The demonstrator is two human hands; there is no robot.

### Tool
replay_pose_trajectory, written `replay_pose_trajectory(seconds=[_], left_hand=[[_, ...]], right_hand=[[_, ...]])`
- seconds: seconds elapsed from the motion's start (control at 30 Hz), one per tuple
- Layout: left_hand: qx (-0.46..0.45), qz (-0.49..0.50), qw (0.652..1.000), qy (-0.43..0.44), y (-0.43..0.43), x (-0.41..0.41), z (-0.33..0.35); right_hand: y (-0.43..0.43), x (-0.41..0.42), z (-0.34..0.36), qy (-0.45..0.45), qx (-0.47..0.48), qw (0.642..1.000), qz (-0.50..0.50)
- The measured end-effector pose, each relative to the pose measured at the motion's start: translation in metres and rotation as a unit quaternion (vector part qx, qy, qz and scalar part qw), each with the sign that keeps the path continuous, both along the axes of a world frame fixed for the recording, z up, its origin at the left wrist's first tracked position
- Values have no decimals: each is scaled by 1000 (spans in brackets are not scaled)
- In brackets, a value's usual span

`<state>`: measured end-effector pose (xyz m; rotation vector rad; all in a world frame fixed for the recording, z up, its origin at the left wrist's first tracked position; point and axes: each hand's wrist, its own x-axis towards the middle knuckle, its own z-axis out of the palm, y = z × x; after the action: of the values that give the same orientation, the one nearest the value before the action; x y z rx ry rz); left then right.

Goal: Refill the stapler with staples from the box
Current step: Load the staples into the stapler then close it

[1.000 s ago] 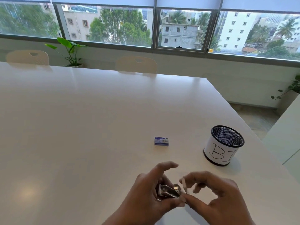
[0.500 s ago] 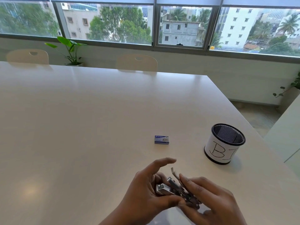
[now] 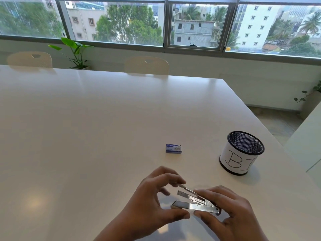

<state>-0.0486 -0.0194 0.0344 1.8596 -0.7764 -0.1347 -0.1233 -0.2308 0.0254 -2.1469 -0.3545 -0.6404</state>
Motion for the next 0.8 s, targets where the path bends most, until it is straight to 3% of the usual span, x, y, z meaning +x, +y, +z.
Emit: replay_pose_trajectory(seconds=[0.27, 0.8], left_hand=[[-2, 11, 999, -49, 3, 1, 2], [-22, 23, 998, -56, 1, -2, 1]], right_hand=[[-1, 5, -6, 13, 21, 999, 23], [-5, 5, -6, 47, -8, 999, 23]])
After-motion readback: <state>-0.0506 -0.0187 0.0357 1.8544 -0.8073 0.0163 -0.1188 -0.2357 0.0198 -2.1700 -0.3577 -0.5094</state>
